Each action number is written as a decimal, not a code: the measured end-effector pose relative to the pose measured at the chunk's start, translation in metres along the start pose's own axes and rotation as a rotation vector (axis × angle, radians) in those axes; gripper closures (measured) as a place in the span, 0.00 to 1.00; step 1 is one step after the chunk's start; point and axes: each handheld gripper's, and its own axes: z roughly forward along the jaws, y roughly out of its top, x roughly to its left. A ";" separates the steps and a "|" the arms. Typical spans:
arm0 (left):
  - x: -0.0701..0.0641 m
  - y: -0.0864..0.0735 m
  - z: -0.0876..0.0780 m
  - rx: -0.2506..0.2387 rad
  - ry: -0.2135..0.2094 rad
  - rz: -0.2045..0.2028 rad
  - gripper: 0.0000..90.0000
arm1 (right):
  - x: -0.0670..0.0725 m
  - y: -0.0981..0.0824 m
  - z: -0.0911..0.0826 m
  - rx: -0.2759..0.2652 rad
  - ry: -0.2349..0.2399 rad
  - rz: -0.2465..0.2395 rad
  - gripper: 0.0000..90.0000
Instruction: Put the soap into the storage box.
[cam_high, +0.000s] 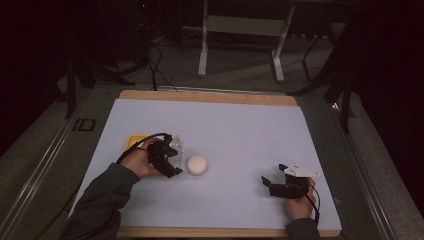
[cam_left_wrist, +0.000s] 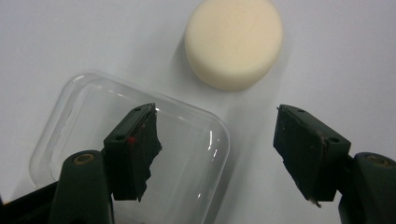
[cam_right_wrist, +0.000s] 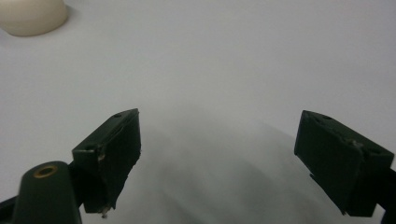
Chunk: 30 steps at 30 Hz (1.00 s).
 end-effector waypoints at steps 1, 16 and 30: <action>0.001 0.003 0.000 -0.003 0.001 0.005 0.34 | 0.000 0.000 0.000 -0.001 0.000 0.000 0.16; 0.003 0.013 0.005 0.018 -0.019 0.029 0.32 | 0.000 0.000 0.000 -0.001 0.002 -0.001 0.16; 0.003 0.022 0.010 0.031 -0.015 0.037 0.22 | 0.000 0.000 0.000 0.000 0.004 -0.002 0.16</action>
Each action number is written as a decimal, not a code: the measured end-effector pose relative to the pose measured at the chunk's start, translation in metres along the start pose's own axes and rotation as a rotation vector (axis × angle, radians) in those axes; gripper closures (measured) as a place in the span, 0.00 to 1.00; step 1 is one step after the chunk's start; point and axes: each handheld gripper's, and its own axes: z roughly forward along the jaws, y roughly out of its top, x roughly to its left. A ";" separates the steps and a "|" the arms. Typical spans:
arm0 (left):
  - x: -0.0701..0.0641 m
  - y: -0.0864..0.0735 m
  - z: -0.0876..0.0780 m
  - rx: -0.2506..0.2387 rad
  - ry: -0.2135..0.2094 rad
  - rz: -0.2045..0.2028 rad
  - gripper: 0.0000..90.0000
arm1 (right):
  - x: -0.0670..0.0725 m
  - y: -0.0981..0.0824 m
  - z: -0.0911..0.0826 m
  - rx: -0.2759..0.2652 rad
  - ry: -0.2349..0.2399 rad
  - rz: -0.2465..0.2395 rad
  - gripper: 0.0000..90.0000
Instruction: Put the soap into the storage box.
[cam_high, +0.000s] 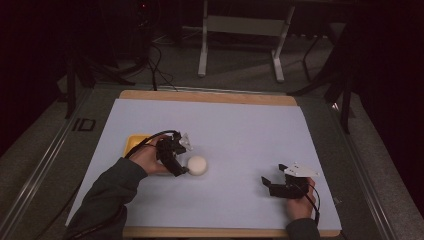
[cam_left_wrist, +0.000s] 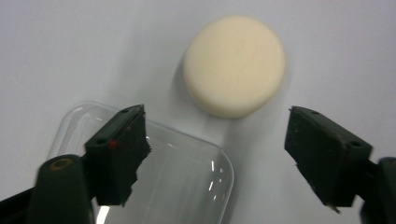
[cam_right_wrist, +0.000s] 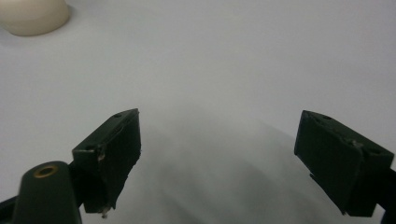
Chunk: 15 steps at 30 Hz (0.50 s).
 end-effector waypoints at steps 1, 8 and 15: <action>0.000 0.001 0.001 0.003 -0.004 0.001 0.21 | 0.000 0.000 0.000 0.000 0.000 -0.001 0.16; 0.000 0.006 0.005 0.018 -0.012 0.009 0.18 | 0.000 0.000 0.000 0.000 0.000 -0.001 0.16; 0.001 0.010 0.010 0.031 -0.023 0.014 0.18 | 0.000 0.000 0.000 0.000 0.000 -0.001 0.16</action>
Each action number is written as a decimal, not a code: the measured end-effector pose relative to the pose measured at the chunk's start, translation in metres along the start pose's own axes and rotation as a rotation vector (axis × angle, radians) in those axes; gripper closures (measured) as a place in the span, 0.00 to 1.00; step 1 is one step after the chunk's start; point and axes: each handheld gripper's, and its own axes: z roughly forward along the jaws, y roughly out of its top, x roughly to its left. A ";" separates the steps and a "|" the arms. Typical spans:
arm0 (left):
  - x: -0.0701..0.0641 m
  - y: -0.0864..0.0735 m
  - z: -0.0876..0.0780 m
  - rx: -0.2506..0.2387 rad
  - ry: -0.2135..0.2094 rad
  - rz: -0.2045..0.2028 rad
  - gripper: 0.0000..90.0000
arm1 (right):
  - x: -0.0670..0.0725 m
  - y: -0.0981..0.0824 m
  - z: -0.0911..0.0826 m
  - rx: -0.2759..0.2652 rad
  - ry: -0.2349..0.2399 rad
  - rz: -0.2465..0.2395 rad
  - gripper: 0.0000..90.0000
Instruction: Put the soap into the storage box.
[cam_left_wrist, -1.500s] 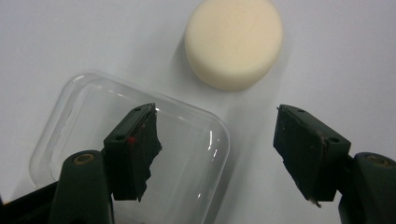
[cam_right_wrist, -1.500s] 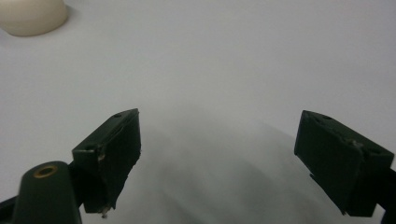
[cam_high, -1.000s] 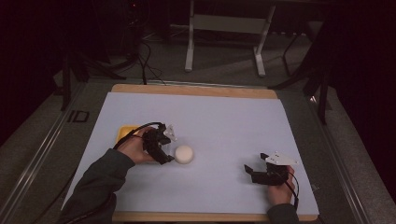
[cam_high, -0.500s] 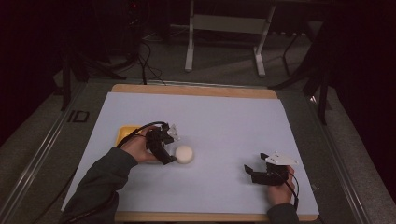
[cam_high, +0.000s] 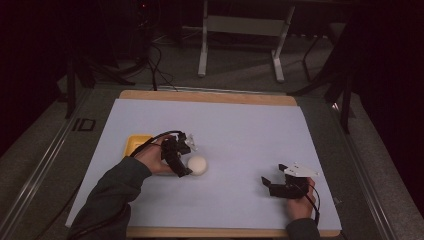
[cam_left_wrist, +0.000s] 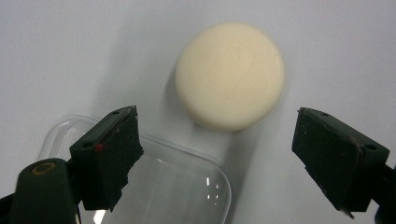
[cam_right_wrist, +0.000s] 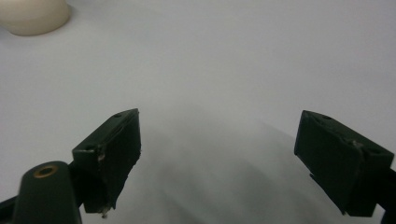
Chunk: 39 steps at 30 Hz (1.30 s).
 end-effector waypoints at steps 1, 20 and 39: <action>0.000 0.001 0.000 0.001 0.002 0.000 0.18 | 0.000 0.000 0.000 0.000 0.000 0.000 0.16; -0.001 0.013 0.009 0.008 -0.026 0.019 0.16 | 0.000 0.000 0.000 0.004 0.003 -0.003 0.16; -0.002 0.022 0.027 0.028 -0.053 0.017 0.14 | 0.000 0.000 0.000 0.004 0.005 0.000 0.16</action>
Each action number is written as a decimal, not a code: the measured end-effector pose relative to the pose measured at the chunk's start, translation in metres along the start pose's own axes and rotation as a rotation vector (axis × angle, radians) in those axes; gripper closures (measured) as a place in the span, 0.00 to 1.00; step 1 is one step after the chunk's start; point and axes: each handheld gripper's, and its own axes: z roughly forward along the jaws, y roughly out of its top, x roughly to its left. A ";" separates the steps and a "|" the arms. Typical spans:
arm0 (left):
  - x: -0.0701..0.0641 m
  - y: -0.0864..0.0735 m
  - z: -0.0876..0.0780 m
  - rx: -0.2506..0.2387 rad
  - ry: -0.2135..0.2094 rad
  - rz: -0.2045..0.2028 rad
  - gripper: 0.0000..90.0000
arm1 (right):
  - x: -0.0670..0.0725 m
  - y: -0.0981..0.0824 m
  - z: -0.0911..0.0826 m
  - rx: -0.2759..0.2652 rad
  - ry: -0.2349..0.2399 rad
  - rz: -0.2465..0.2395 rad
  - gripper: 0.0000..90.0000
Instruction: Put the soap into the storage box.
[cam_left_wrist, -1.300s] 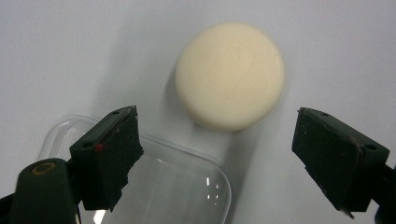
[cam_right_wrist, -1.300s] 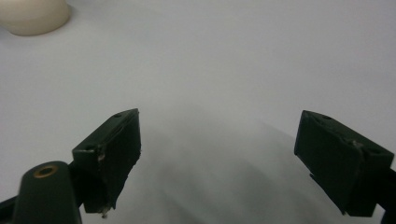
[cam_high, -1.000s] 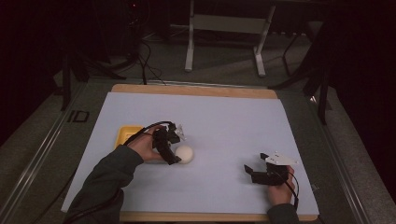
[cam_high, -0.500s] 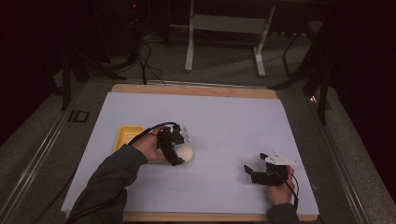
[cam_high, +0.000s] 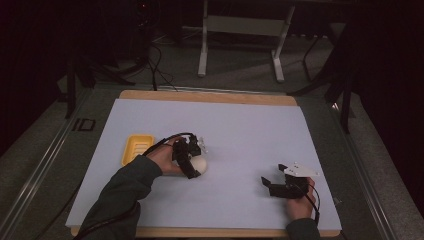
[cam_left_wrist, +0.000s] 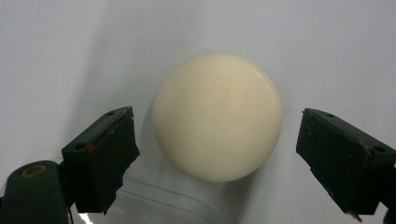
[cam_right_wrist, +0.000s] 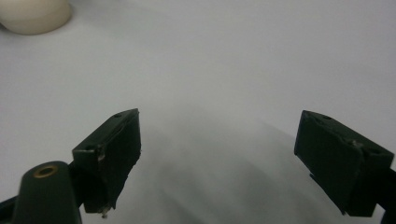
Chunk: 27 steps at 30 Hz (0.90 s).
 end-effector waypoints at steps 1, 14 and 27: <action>0.000 0.000 0.000 0.000 0.000 0.000 0.15 | 0.000 0.000 0.000 0.000 0.000 0.000 0.16; 0.000 0.006 0.011 0.041 -0.023 0.008 0.17 | 0.000 0.000 0.000 -0.001 0.001 0.000 0.16; 0.001 0.012 0.018 0.104 -0.014 0.035 0.22 | 0.000 0.000 0.000 0.000 0.002 0.000 0.16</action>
